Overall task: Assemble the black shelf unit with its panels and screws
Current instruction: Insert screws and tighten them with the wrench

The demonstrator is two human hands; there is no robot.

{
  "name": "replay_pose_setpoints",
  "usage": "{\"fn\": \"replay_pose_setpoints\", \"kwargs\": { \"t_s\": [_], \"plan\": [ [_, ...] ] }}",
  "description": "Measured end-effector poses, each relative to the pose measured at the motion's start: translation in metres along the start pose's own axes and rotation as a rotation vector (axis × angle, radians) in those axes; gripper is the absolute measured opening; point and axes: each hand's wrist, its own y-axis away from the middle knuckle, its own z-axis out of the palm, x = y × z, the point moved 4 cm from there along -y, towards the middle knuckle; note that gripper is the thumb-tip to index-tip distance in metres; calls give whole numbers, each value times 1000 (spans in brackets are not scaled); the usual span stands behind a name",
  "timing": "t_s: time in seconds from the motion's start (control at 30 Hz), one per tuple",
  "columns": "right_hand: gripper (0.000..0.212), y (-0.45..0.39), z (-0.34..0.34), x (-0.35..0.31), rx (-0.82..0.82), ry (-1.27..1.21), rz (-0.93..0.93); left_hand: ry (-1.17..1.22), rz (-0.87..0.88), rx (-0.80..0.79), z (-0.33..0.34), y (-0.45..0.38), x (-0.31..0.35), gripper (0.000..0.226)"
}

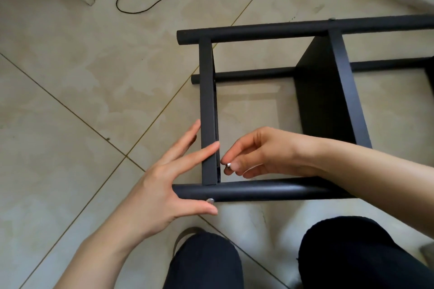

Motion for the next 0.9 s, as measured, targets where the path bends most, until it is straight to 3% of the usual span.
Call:
{"fn": "replay_pose_setpoints", "kwargs": {
  "t_s": [0.3,0.6,0.9],
  "plan": [
    [16,-9,9,7,-86,-43,75,55,-78,19,9,10,-12,86],
    [5,-24,19,4,-33,-75,79,201,-100,26,14,10,-17,85],
    [21,-30,30,13,-53,-35,162,198,-106,23,14,9,-16,85]
  ]
}}
